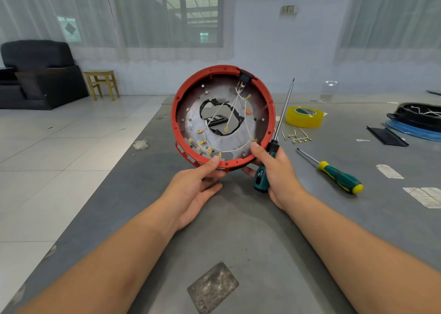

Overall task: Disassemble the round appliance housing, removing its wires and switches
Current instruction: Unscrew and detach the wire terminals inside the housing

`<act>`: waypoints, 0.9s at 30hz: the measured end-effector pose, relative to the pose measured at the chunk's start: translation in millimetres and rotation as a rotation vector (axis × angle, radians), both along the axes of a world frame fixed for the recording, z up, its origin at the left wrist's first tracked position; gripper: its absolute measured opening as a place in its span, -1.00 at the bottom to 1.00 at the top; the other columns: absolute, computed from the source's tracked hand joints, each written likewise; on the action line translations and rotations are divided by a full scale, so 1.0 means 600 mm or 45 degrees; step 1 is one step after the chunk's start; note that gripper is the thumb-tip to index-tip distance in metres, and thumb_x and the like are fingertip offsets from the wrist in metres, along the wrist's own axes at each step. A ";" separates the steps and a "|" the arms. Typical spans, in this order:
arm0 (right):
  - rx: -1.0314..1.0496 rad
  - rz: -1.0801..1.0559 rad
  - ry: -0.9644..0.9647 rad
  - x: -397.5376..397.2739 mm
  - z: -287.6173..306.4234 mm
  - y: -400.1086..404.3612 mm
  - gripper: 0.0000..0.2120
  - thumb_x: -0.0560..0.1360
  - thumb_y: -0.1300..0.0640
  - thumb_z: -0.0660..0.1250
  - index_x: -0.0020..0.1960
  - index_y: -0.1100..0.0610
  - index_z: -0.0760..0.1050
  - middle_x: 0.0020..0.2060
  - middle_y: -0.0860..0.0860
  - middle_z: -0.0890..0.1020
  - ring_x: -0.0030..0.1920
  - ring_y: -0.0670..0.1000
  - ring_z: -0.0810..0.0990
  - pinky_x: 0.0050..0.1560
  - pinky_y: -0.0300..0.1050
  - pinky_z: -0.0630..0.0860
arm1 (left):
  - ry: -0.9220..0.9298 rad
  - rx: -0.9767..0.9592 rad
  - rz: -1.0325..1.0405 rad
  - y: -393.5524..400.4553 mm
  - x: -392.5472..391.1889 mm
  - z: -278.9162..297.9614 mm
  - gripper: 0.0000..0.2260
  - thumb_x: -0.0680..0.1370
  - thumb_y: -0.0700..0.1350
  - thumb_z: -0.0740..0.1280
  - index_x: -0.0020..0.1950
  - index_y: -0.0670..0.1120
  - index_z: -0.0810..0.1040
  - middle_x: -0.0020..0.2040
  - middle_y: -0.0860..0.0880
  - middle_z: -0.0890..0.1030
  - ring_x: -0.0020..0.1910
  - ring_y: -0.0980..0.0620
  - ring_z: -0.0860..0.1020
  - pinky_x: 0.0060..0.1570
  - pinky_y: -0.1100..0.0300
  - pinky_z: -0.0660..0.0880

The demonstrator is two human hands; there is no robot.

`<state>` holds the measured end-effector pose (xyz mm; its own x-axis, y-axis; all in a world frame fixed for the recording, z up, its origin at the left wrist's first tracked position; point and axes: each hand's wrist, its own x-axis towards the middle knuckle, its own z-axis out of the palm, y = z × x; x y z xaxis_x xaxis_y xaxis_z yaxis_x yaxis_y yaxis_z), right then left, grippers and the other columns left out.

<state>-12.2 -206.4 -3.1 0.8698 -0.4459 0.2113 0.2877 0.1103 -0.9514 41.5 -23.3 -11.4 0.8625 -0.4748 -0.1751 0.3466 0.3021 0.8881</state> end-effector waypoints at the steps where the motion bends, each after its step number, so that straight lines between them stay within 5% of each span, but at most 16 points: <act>1: 0.006 0.004 -0.001 0.000 0.000 0.000 -0.61 0.61 0.10 0.38 0.29 0.34 0.43 -0.01 0.24 0.72 0.09 0.19 0.71 0.15 0.29 0.62 | -0.006 -0.008 -0.004 0.001 0.000 0.001 -0.77 0.35 0.02 0.60 -0.20 -0.15 0.78 -0.12 -0.11 0.74 -0.08 0.07 0.74 0.22 0.00 0.60; 8: -0.029 0.034 0.016 -0.002 0.000 0.002 -0.63 0.61 0.12 0.38 0.31 0.33 0.44 0.09 0.25 0.69 0.16 0.19 0.68 0.21 0.29 0.59 | 0.061 -0.057 -0.010 0.010 0.003 0.006 -0.80 0.33 -0.04 0.61 -0.22 -0.18 0.79 -0.17 -0.16 0.73 0.02 -0.04 0.76 0.15 0.02 0.65; 12: -0.048 0.023 0.019 -0.003 0.000 0.002 -0.65 0.60 0.17 0.38 0.30 0.33 0.44 0.08 0.24 0.70 0.13 0.18 0.69 0.19 0.23 0.62 | 0.064 0.014 0.003 0.009 0.003 0.012 -0.79 0.50 -0.07 0.53 -0.16 -0.23 0.77 -0.16 -0.20 0.71 0.03 -0.12 0.76 0.00 0.06 0.72; 19: -0.021 0.008 0.010 -0.001 -0.006 0.000 -0.67 0.56 0.22 0.44 0.25 0.30 0.45 0.01 0.19 0.72 0.03 0.14 0.73 0.02 0.03 0.69 | 0.213 0.219 -0.145 0.027 0.008 0.026 -0.47 0.62 0.13 0.41 0.16 -0.39 0.63 -0.14 -0.27 0.72 -0.31 -0.04 0.71 -0.37 0.23 0.64; 27: -0.029 0.065 0.024 0.004 -0.013 -0.007 -0.70 0.54 0.19 0.47 0.21 0.22 0.48 0.04 0.15 0.72 0.05 0.13 0.73 0.03 0.03 0.68 | 0.216 0.223 -0.243 0.035 0.019 0.020 -0.52 0.66 0.12 0.33 0.16 -0.34 0.54 -0.21 -0.24 0.68 -0.40 0.03 0.60 -0.47 0.27 0.56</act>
